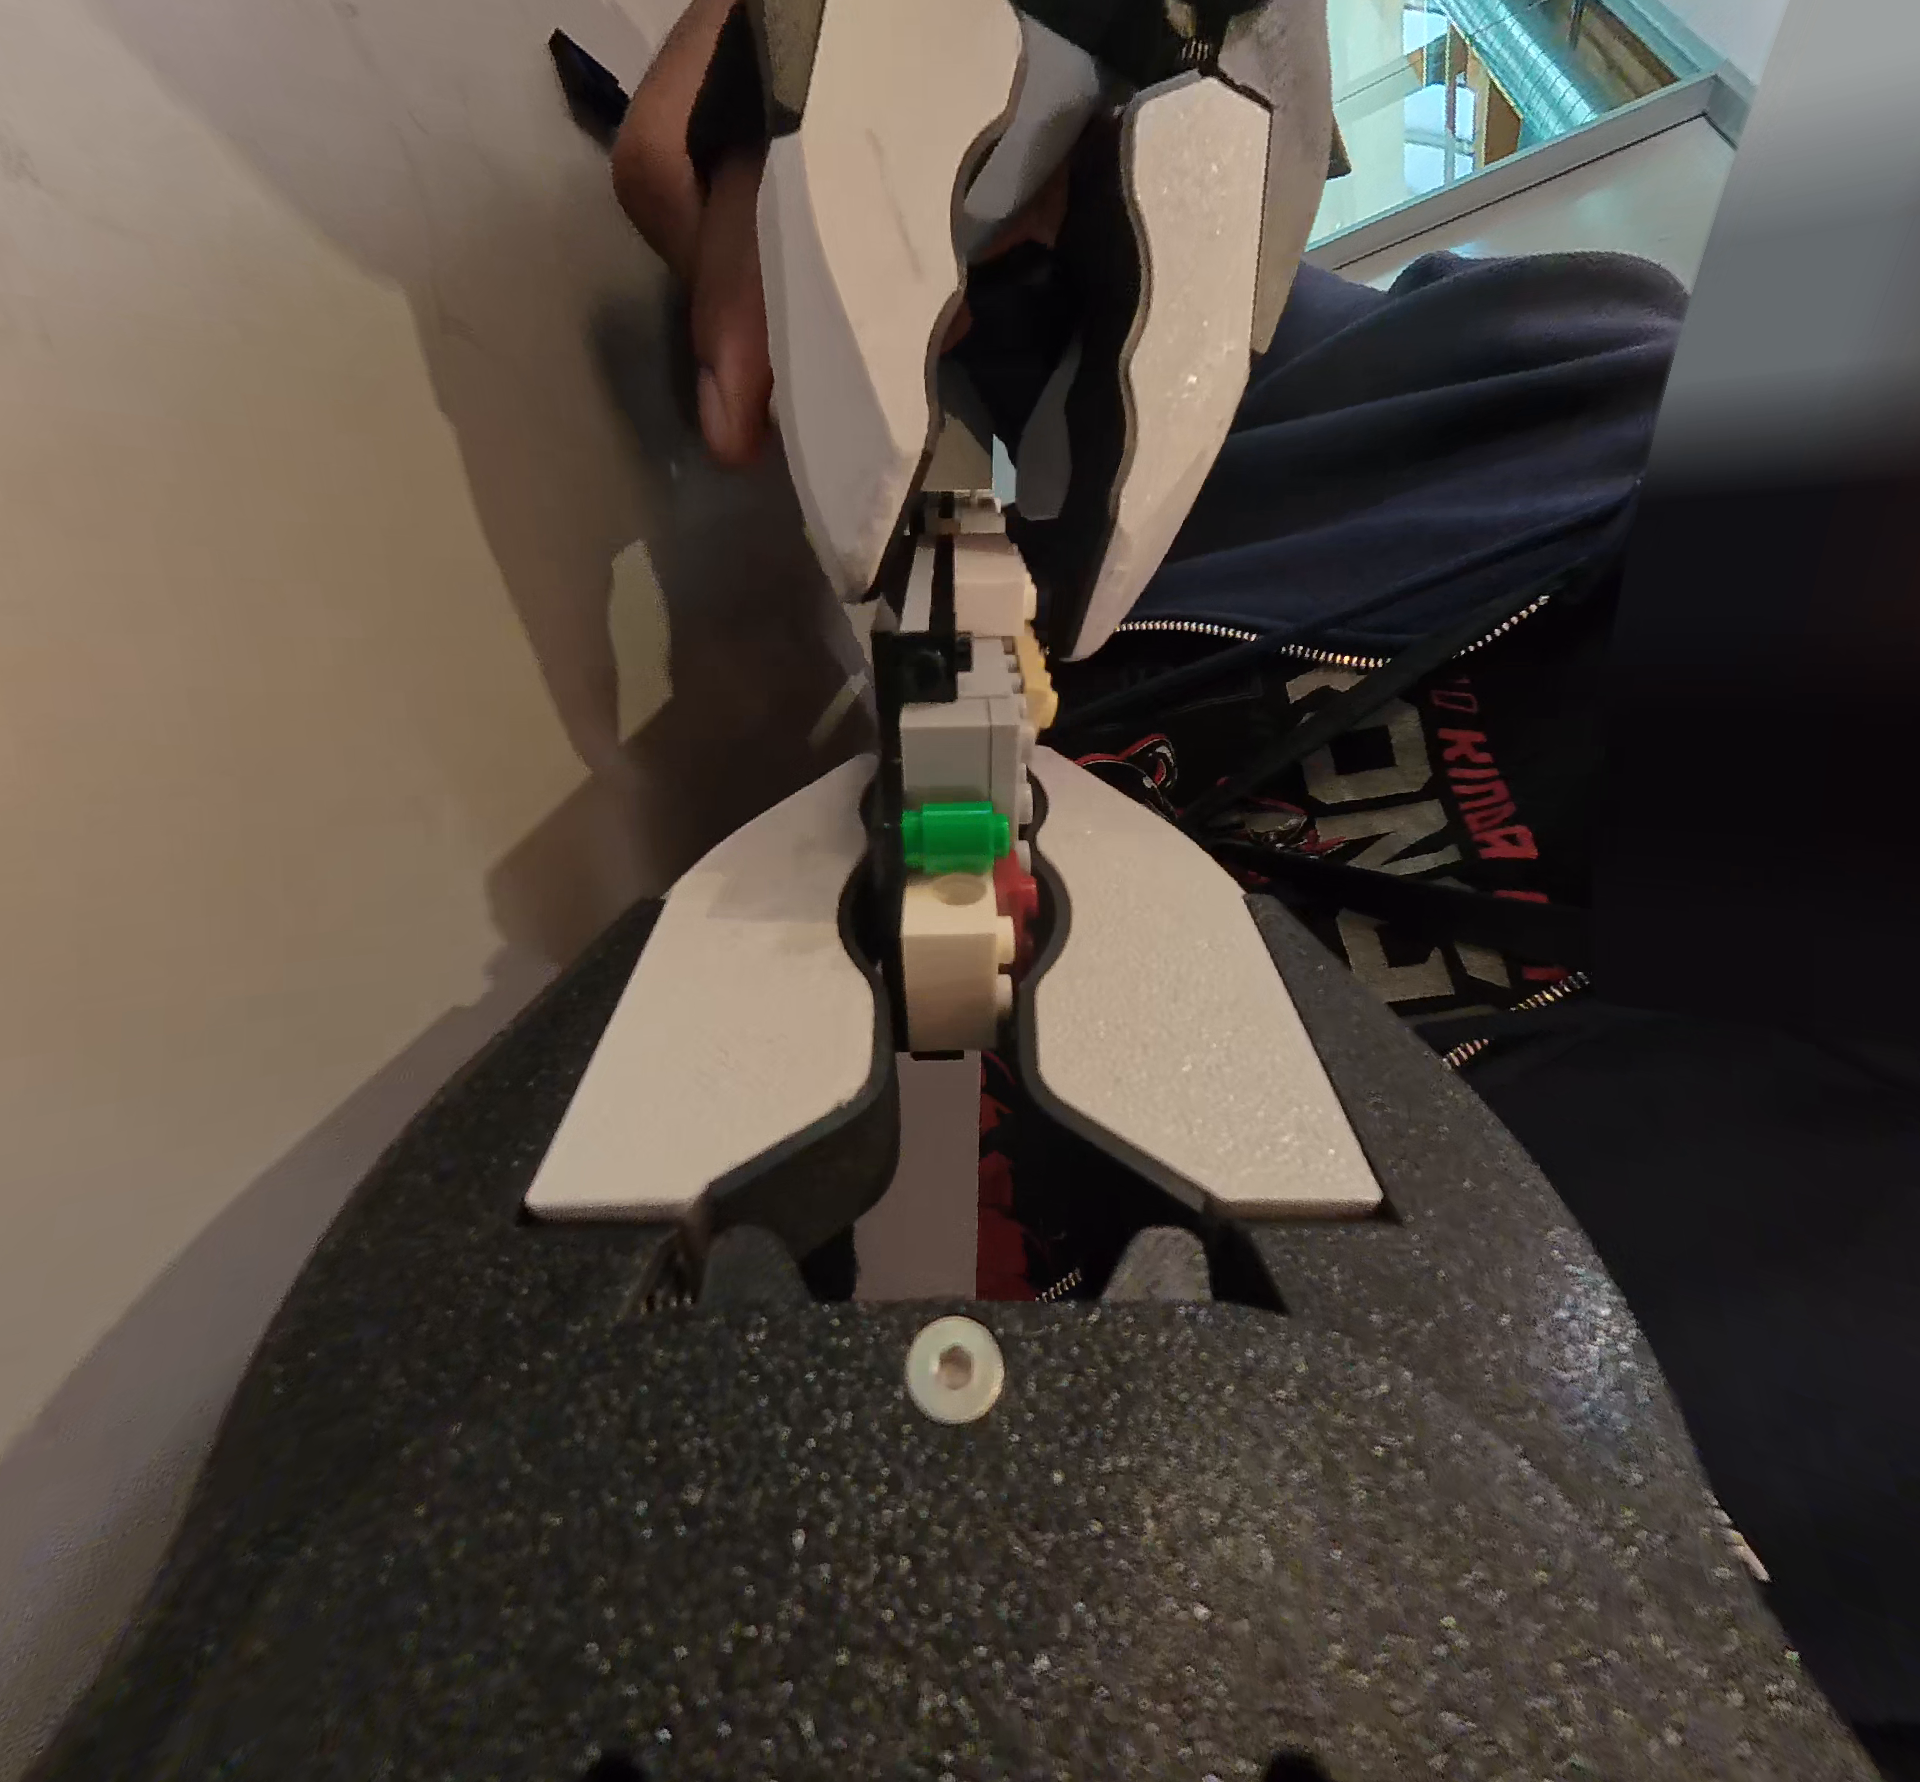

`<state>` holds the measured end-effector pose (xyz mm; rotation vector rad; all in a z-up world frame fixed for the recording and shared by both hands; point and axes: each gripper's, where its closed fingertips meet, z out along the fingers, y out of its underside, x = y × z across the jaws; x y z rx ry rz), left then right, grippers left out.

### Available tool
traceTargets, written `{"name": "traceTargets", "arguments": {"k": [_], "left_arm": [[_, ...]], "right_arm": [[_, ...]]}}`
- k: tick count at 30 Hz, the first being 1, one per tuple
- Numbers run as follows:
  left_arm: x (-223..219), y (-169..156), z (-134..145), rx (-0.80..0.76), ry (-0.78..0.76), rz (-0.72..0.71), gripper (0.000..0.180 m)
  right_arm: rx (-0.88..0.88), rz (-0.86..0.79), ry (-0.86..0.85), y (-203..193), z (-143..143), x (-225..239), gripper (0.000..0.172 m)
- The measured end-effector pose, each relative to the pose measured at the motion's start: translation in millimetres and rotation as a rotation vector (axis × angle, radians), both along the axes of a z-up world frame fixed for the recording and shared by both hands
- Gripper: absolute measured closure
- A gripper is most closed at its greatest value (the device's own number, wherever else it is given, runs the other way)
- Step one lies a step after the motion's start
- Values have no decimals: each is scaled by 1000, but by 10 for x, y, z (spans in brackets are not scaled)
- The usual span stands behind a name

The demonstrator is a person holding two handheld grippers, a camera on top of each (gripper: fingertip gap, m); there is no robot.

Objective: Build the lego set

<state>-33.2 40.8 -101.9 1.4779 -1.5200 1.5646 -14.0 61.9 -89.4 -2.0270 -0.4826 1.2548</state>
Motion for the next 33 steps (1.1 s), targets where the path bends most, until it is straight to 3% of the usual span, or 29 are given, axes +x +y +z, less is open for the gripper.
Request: {"name": "traceTargets", "arguments": {"k": [15, 21, 33], "left_arm": [[52, 26, -51, 13, 57, 48, 160], [45, 14, -46, 11, 55, 44, 160], [6, -20, -26, 15, 34, 16, 160]], "right_arm": [[-4, -49, -72, 54, -97, 15, 135], [-26, -54, -25, 65, -73, 34, 144], [-43, -17, 11, 24, -56, -3, 145]]}}
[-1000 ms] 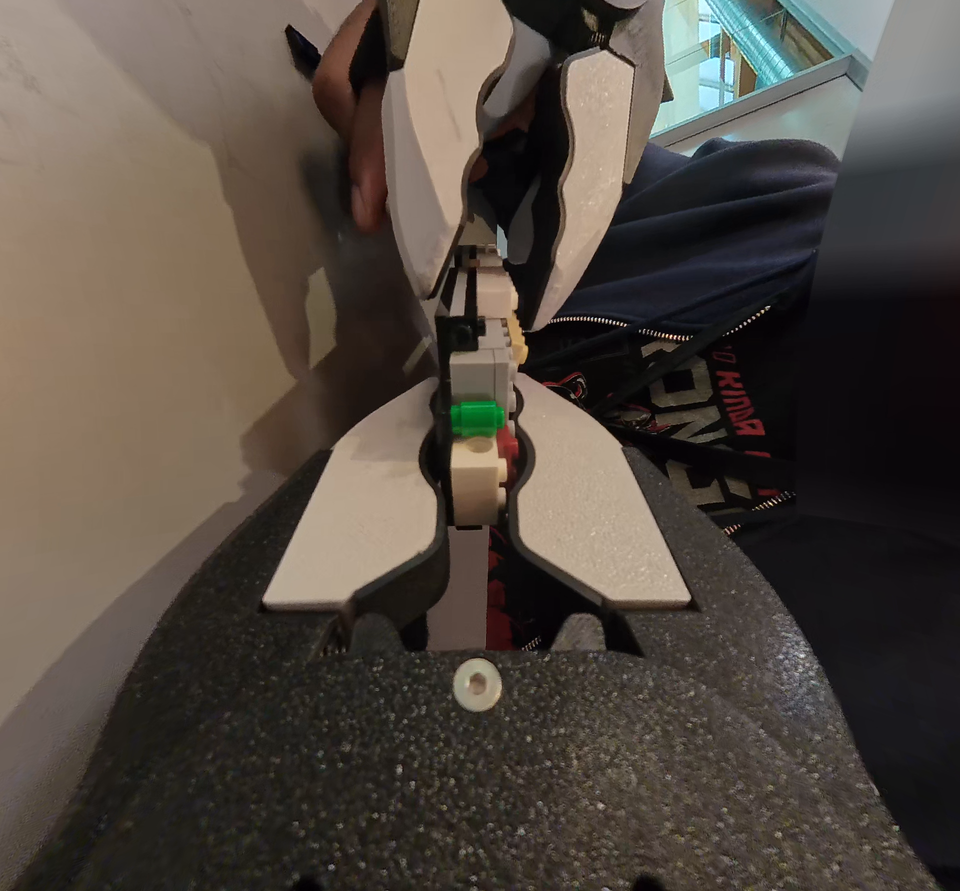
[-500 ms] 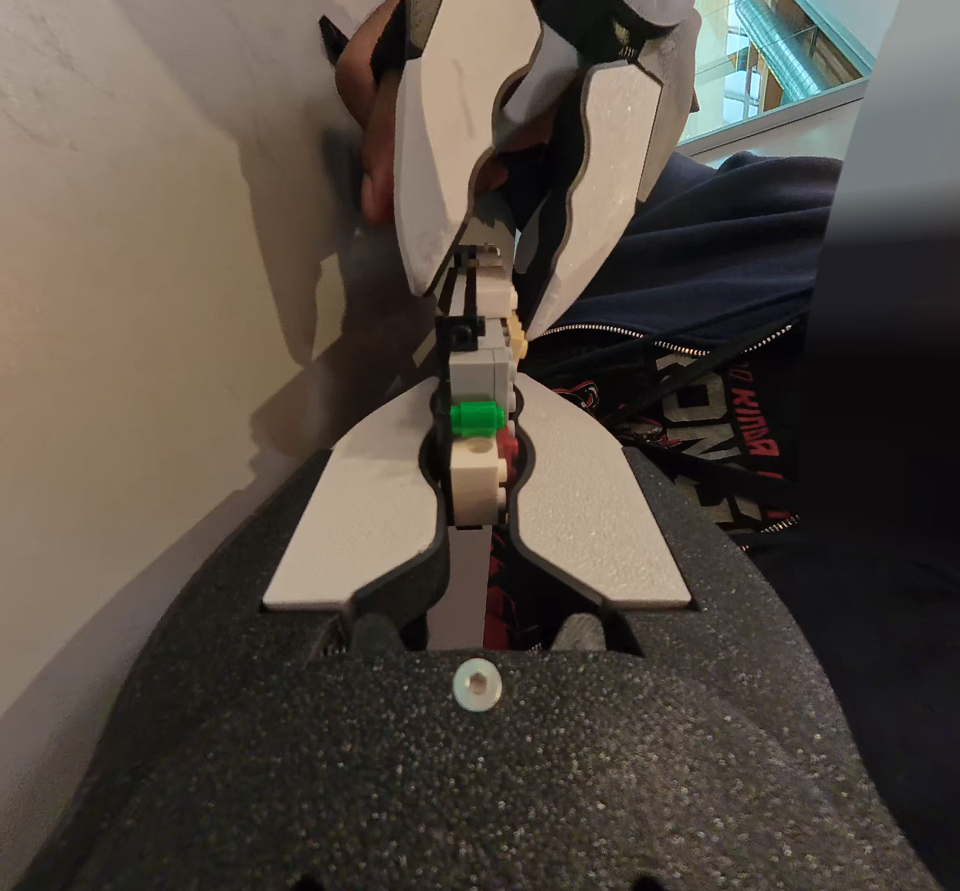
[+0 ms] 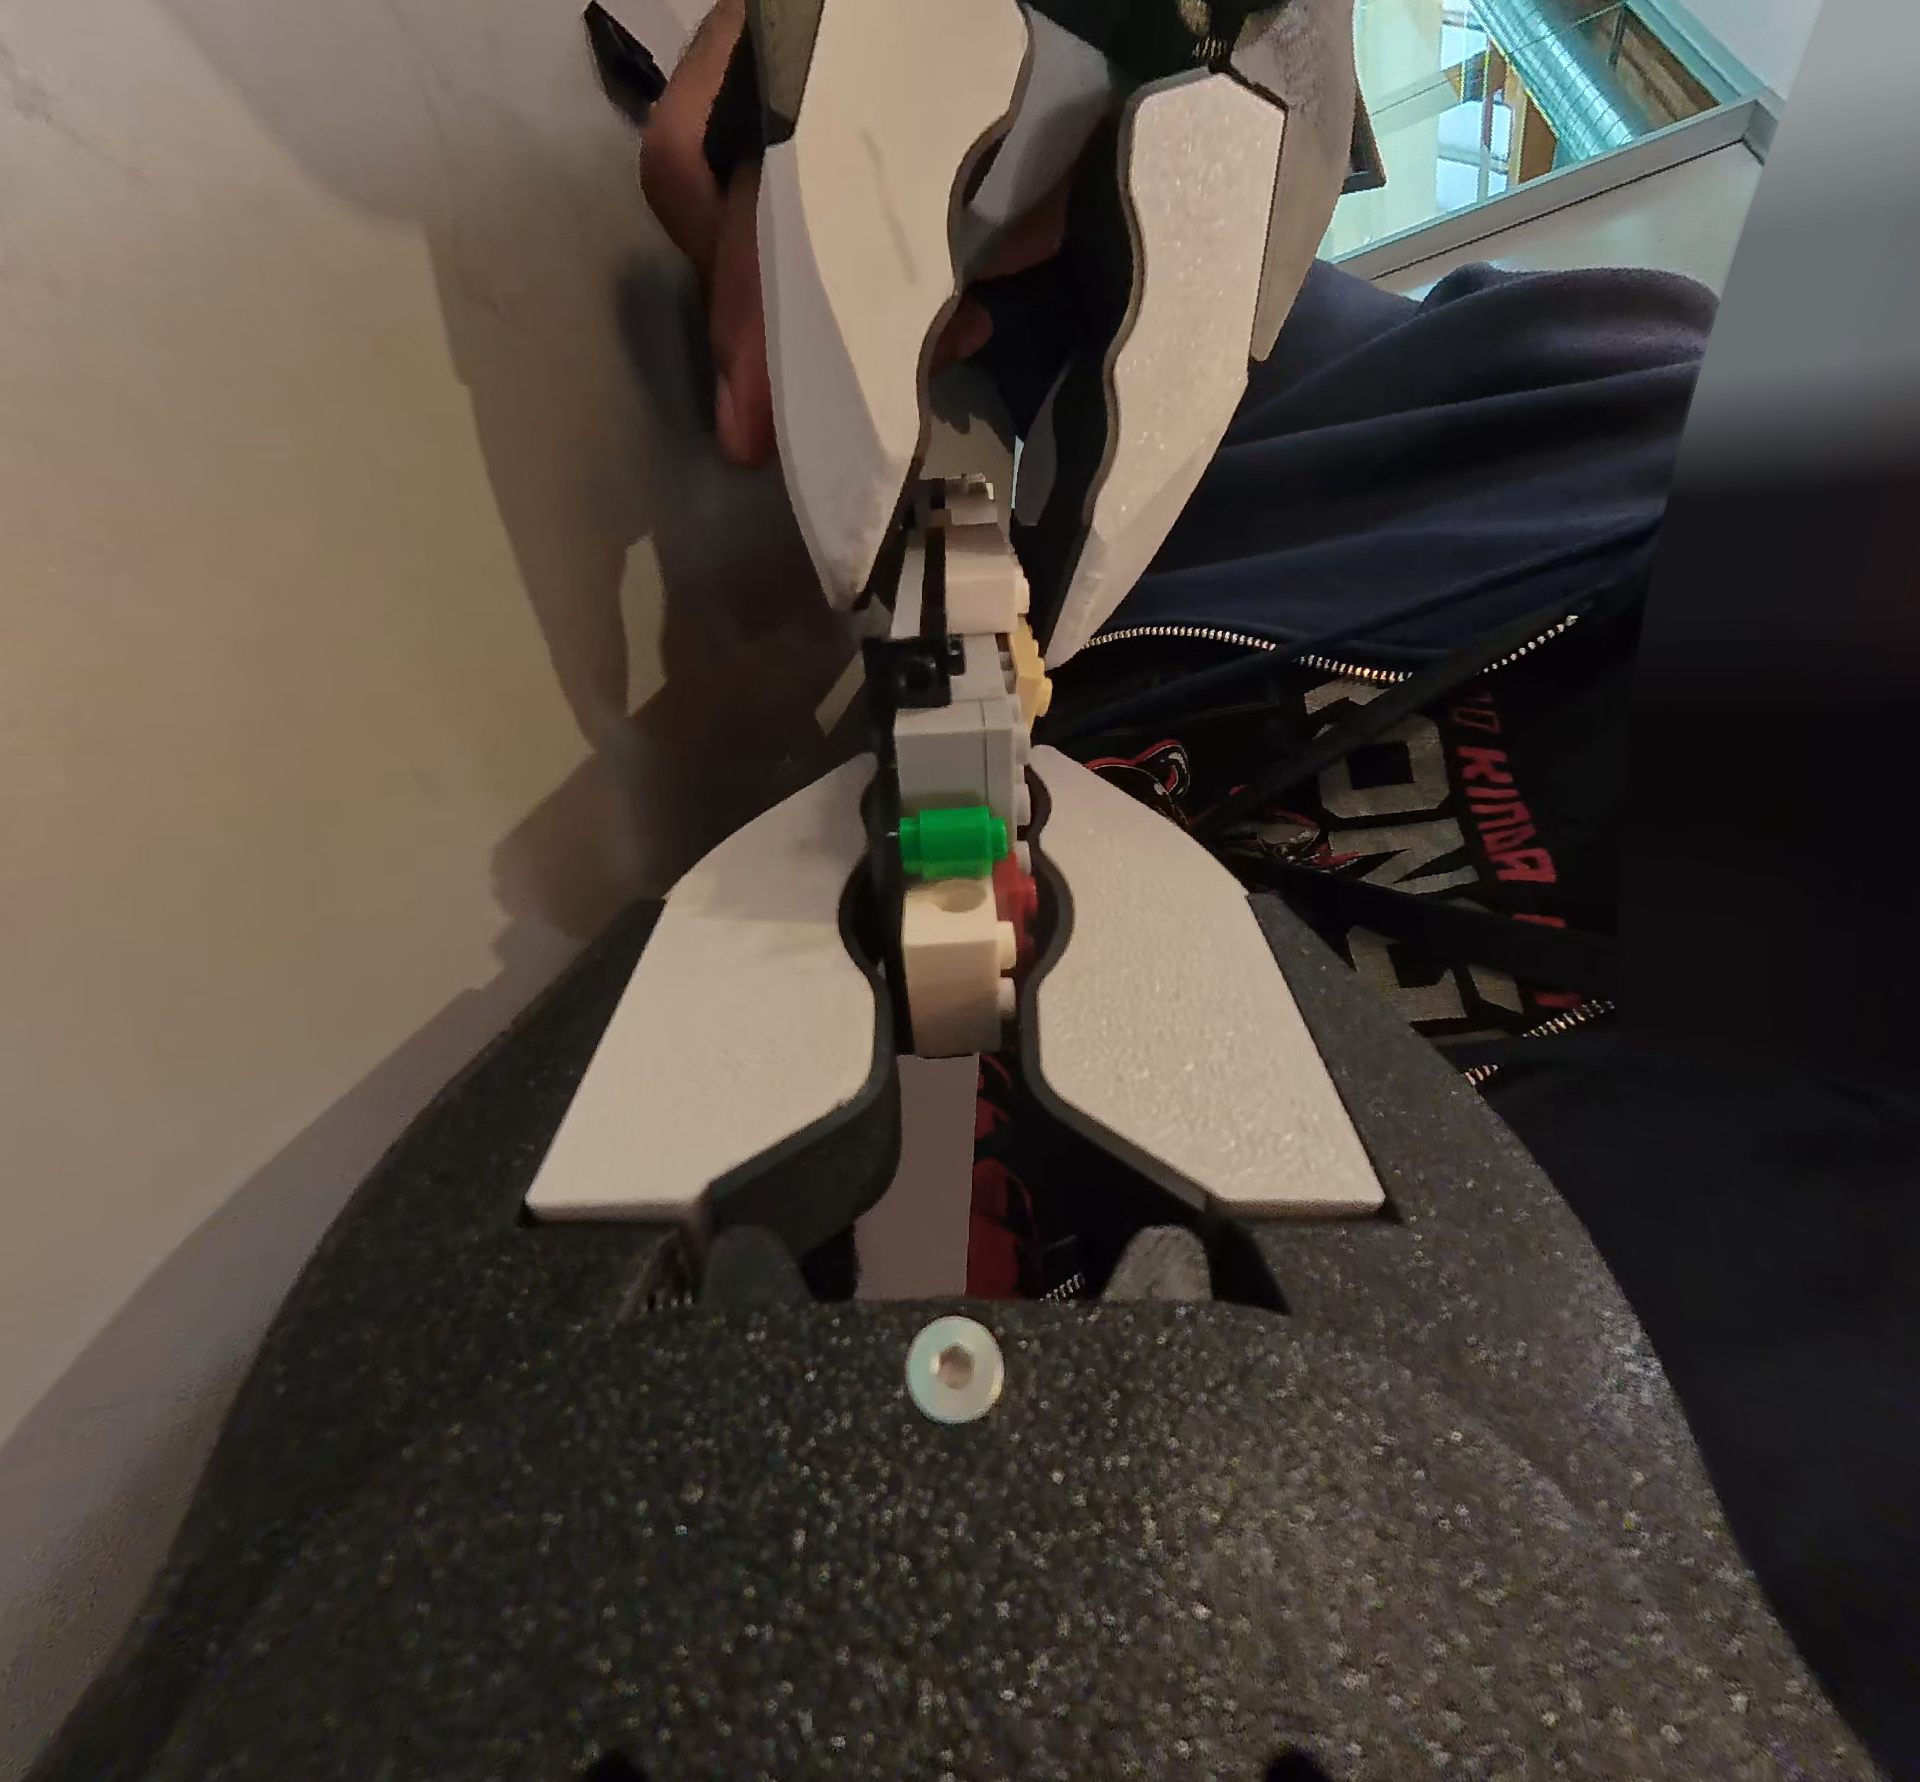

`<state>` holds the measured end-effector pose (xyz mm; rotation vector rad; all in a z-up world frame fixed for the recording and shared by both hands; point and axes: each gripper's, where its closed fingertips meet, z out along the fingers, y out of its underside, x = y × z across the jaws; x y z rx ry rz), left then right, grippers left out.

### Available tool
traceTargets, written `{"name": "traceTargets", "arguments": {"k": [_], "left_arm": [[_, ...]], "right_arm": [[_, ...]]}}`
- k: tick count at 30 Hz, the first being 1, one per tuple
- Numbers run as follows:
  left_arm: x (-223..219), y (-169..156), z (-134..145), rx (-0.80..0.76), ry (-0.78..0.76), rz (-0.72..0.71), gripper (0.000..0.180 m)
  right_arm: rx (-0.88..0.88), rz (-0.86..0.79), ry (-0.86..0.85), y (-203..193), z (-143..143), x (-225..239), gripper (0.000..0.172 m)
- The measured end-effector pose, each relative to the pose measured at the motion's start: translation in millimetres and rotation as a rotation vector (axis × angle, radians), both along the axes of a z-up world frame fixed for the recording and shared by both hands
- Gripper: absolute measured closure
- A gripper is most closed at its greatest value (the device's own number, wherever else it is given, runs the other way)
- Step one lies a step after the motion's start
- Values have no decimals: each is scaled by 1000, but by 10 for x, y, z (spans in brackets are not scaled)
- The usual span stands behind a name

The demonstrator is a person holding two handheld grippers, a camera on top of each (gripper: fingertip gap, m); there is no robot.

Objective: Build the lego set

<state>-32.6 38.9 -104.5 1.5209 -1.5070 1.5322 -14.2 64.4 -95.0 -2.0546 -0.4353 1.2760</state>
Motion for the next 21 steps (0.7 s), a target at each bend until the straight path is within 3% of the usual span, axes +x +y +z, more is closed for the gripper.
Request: {"name": "traceTargets", "arguments": {"k": [15, 21], "left_arm": [[-16, -1, -6, 14, -17, -12, 160], [48, 58, -4, -1, -39, 50, 159]], "right_arm": [[-1, 5, 2, -5, 3, -11, 145], [2, -28, -5, 38, -3, 33, 145]]}}
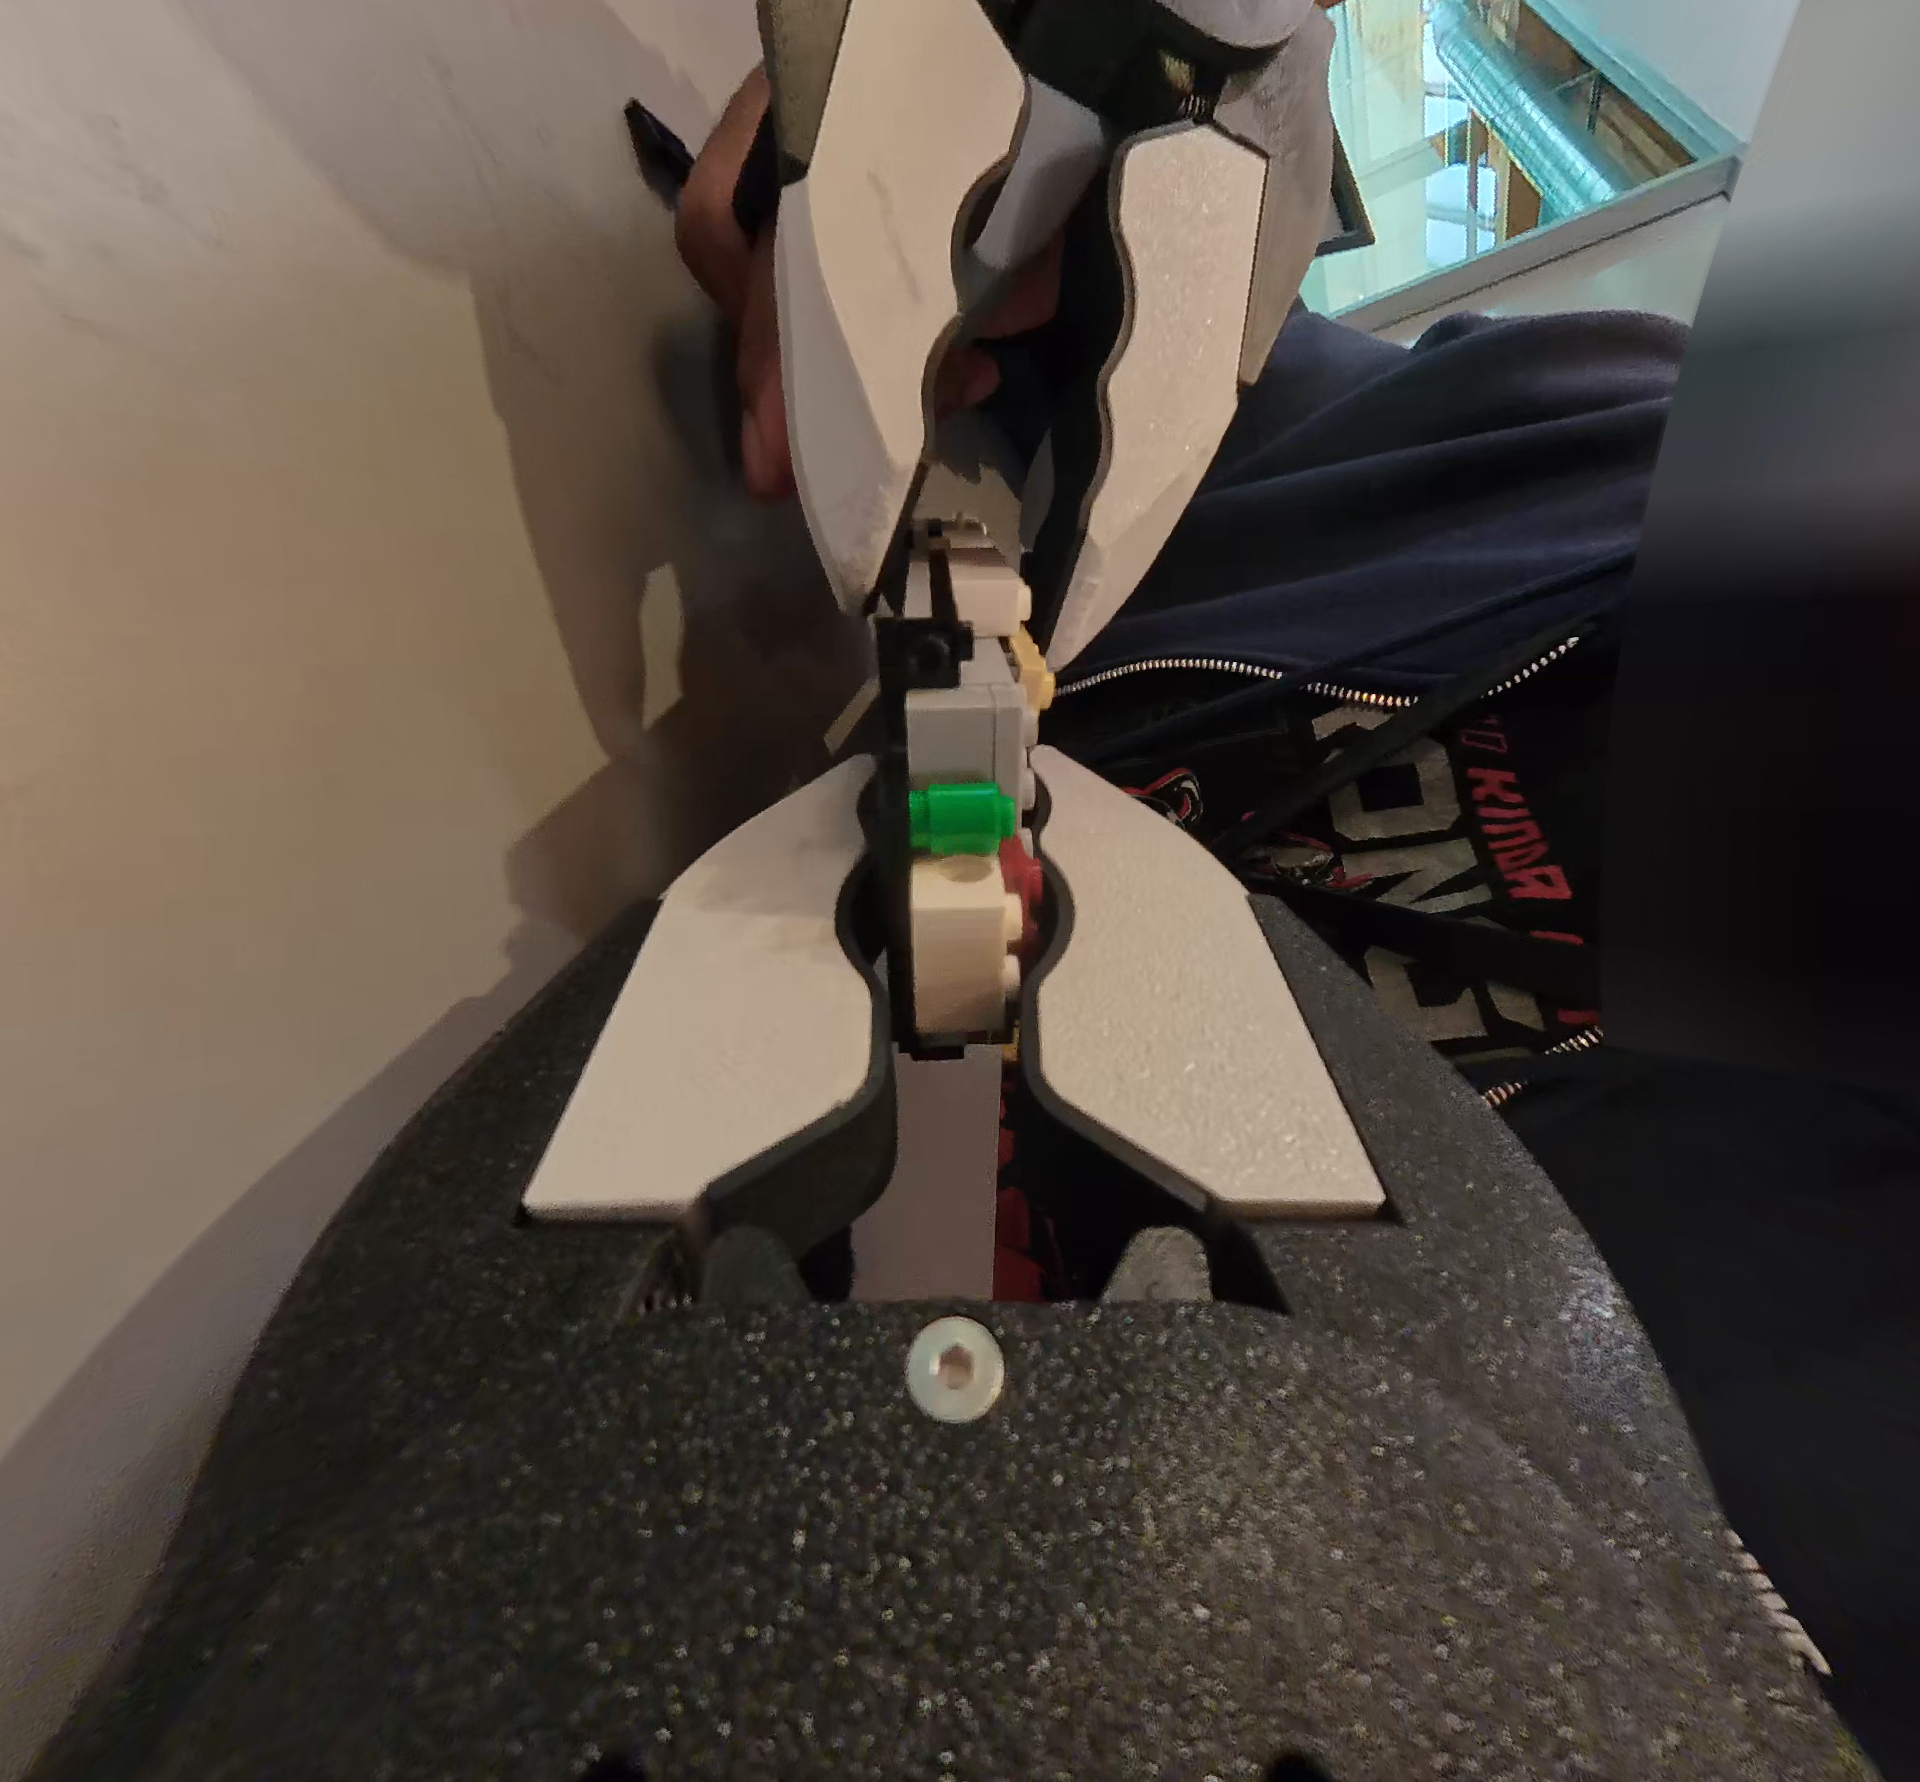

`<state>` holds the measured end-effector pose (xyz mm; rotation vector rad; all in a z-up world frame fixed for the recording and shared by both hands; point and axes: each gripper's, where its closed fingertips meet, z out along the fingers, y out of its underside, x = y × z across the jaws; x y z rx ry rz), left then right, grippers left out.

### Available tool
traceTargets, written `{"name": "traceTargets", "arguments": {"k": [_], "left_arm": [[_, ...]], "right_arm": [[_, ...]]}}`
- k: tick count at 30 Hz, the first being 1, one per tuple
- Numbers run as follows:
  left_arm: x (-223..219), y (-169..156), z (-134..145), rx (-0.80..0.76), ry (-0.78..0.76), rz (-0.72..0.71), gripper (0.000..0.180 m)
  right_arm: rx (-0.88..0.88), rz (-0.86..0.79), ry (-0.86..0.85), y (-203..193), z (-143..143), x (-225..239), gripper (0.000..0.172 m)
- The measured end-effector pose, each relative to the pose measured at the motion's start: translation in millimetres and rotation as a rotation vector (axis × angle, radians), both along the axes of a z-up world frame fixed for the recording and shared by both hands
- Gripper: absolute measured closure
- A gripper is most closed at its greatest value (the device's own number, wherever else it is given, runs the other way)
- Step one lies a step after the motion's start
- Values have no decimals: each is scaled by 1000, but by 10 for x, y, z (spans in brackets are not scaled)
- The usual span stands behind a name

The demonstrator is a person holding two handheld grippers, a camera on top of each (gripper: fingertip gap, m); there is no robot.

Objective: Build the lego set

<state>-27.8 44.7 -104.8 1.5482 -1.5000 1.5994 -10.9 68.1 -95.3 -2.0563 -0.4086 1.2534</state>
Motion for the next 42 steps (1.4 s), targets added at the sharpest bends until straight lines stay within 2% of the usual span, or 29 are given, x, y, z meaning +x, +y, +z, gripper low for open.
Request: {"name": "traceTargets", "arguments": {"k": [21, 28, 37, 42], "left_arm": [[163, 235, 156, -65, -73, 218, 157], [141, 237, 144, -11, -110, 208, 160], [146, 267, 114, -16, -93, 211, 160], [155, 306, 110, -22, -77, 238, 160]], "right_arm": [[19, -42, 14, 57, 35, 32, 145], [29, -36, 9, 52, 36, 7, 145], [61, -59, -39, 85, 11, 22, 144], [95, -97, -76, 129, 26, 77, 133]]}}
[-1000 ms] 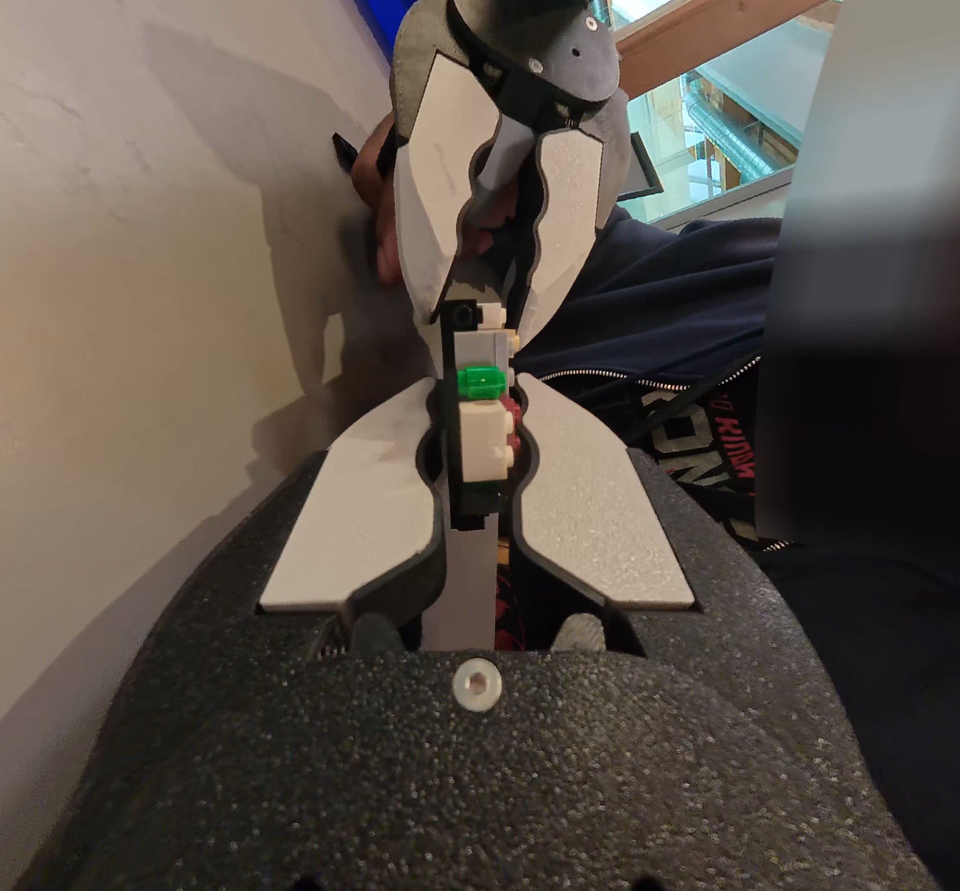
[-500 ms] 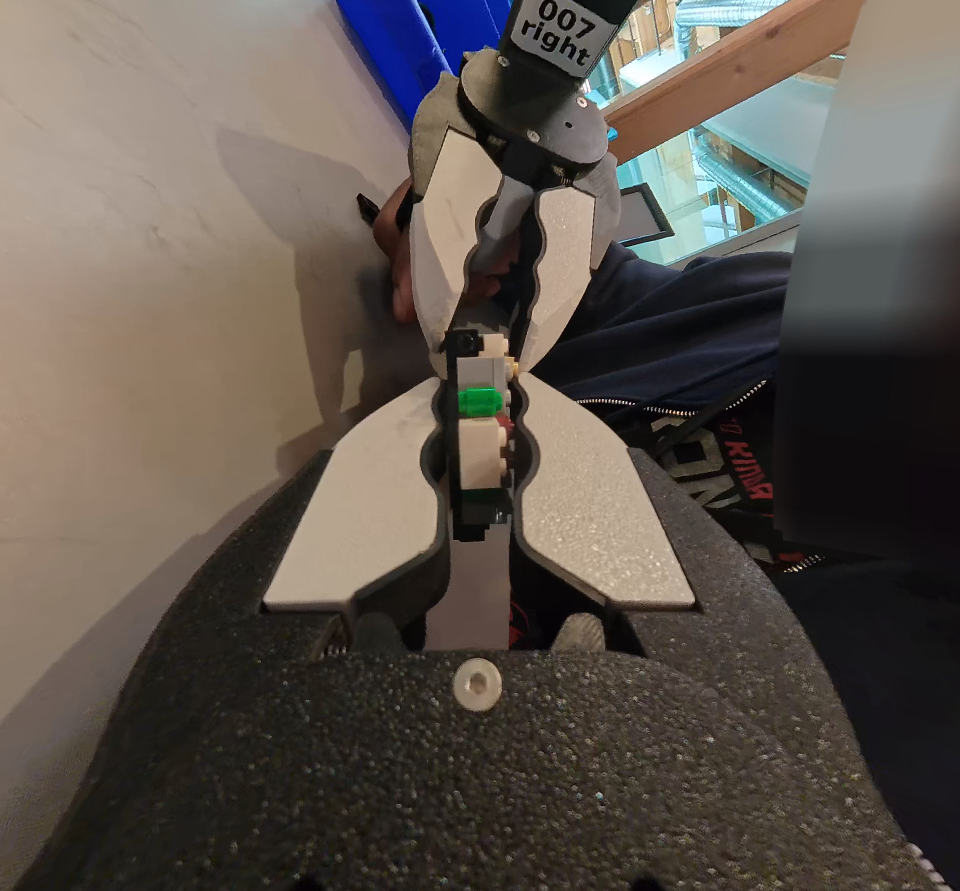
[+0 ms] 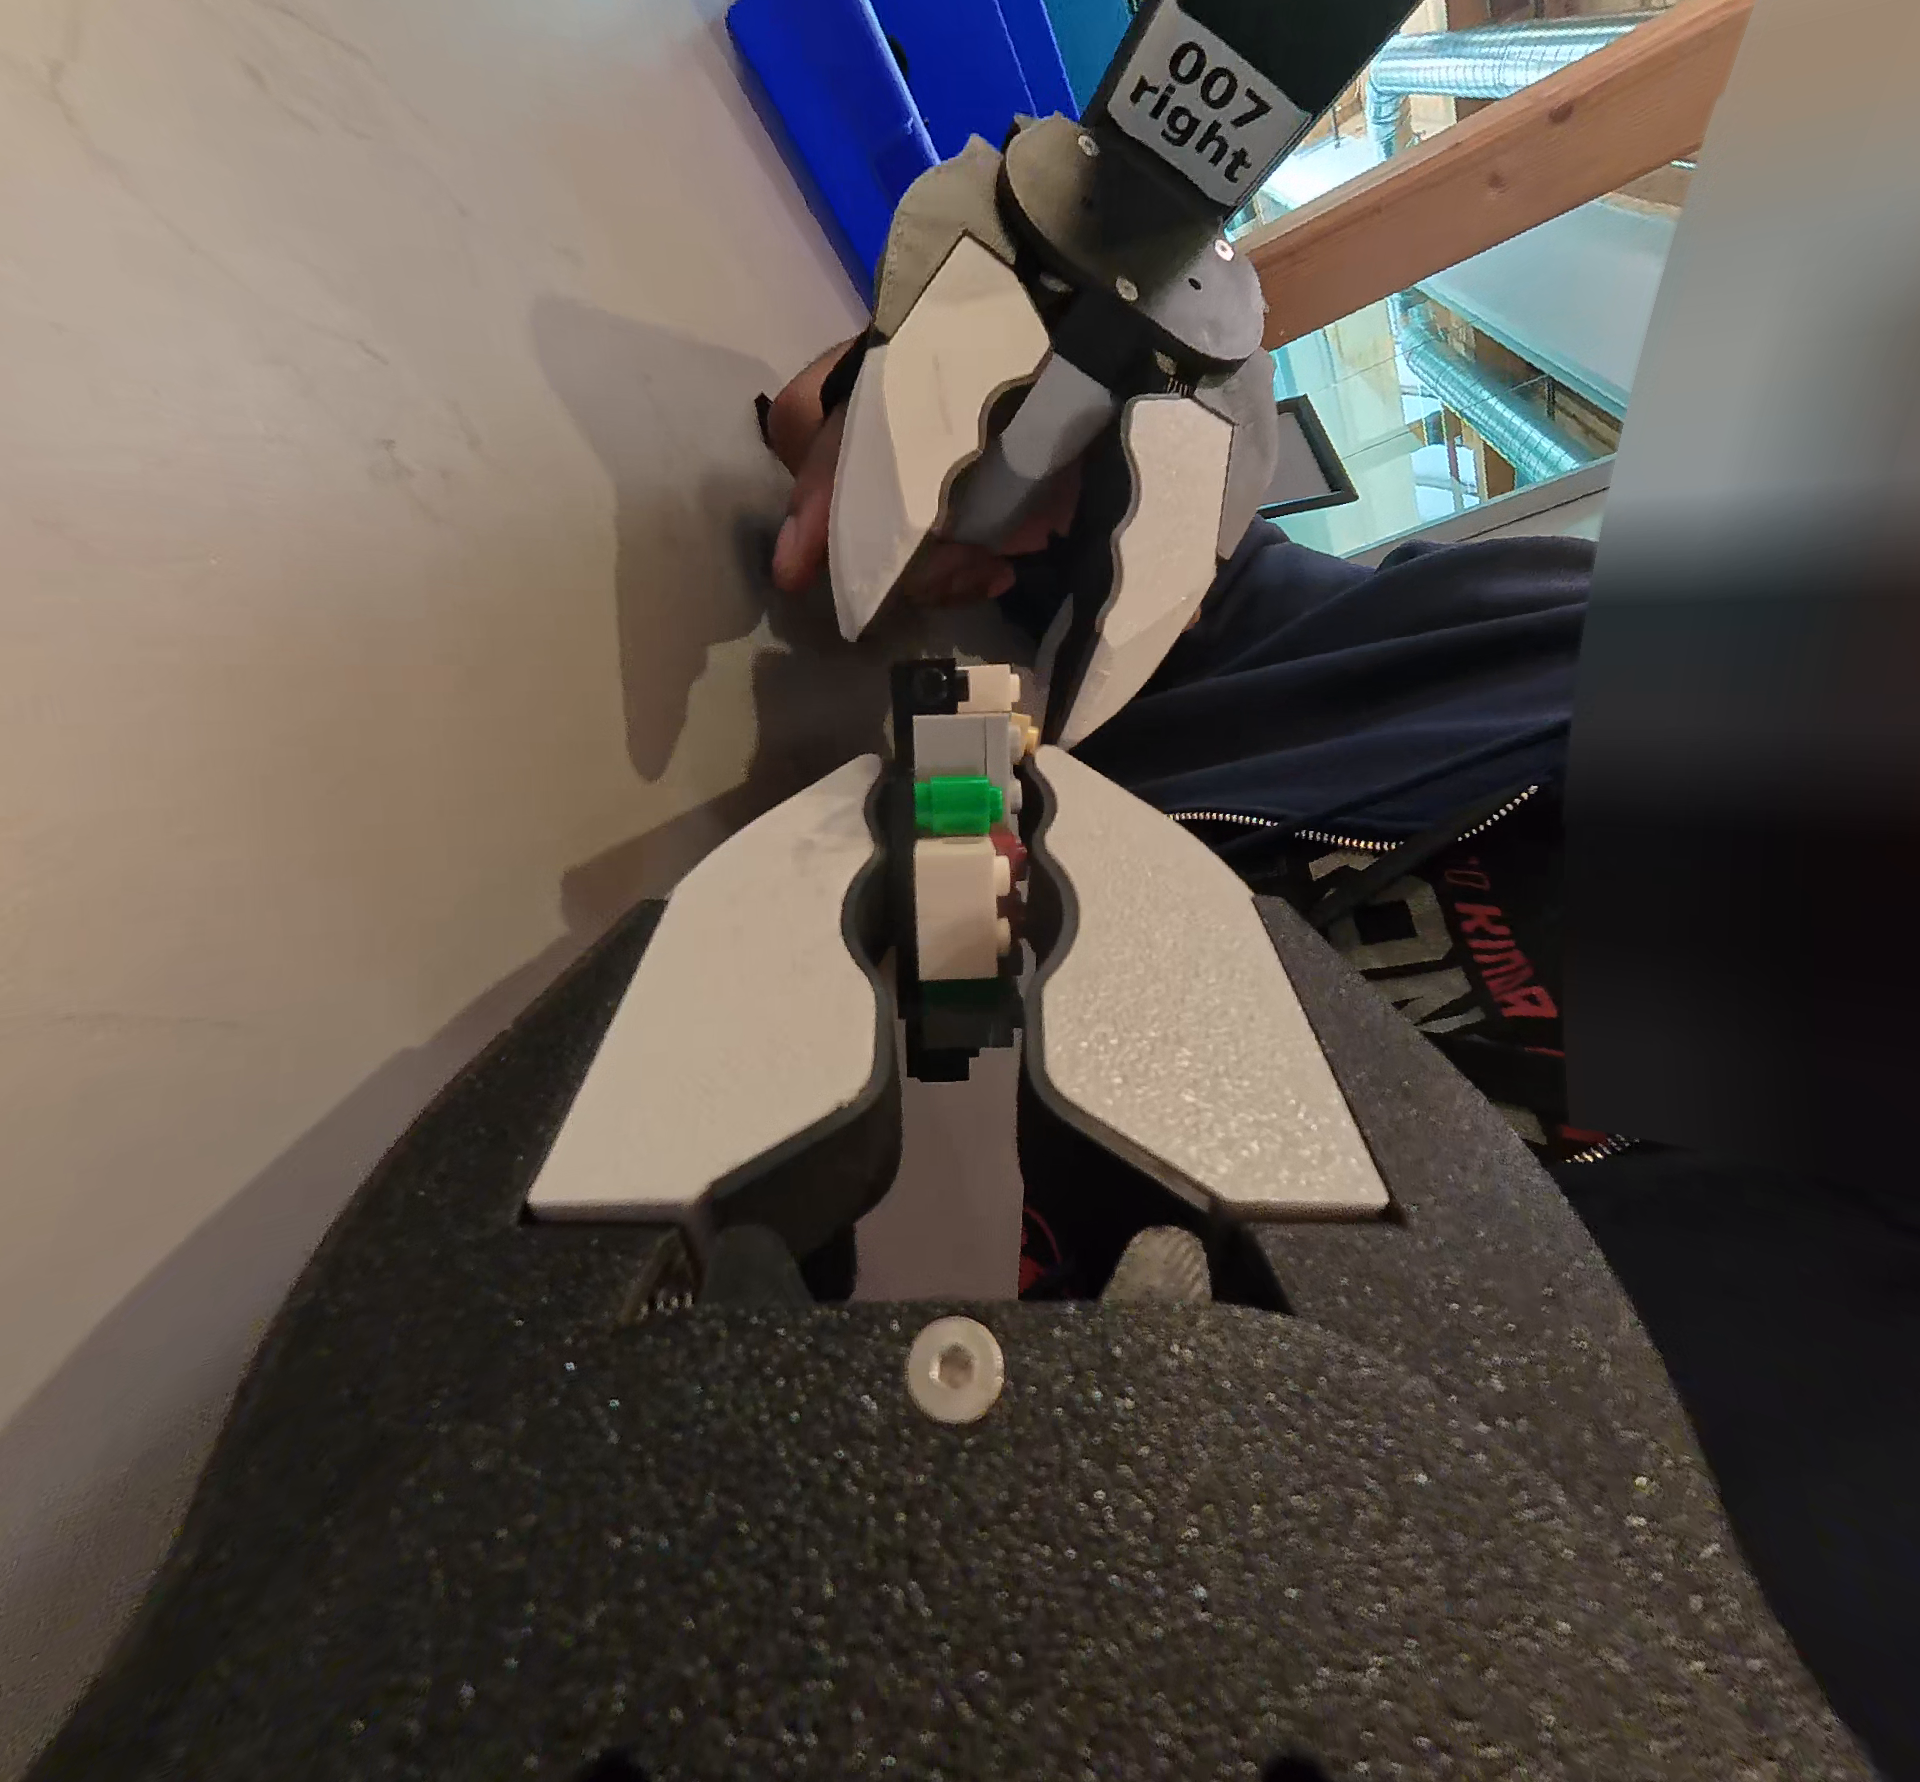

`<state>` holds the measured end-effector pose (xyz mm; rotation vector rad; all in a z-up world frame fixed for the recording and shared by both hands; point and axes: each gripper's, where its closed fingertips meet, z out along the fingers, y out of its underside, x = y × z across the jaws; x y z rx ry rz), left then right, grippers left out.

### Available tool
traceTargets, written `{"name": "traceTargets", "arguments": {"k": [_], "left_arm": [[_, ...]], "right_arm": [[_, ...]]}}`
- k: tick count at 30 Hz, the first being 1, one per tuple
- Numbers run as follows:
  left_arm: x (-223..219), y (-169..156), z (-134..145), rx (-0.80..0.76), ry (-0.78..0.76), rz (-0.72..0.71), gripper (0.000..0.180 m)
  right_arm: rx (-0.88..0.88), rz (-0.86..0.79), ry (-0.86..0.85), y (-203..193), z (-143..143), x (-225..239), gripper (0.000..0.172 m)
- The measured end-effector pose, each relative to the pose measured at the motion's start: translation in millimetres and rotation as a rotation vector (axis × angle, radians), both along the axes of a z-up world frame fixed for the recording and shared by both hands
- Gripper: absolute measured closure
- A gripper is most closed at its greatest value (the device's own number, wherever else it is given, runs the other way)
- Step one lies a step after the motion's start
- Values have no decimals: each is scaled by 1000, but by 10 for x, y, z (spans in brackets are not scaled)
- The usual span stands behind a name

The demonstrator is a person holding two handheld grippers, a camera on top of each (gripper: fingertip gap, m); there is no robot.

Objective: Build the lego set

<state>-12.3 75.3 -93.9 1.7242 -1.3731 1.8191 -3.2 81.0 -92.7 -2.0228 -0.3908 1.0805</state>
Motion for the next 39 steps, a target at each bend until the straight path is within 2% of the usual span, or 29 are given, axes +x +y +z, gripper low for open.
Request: {"name": "traceTargets", "arguments": {"k": [4, 7, 15, 22, 39], "left_arm": [[-1, -15, 3, 0, 1, -3, 160], [-13, -36, 5, 10, 0, -18, 160], [-86, -72, -10, 107, 28, -105, 158], [-153, -21, -14, 122, 76, -128, 157], [-190, -25, -23, 94, 70, -140, 161]], "right_arm": [[-19, 20, -12, -23, -51, -40, 133], [-27, 49, 6, -60, -44, -76, 143], [-49, 56, 58, -66, -6, -48, 145], [-46, 49, 55, -56, -9, -33, 145], [-73, 62, 105, -67, -4, -44, 145]]}}
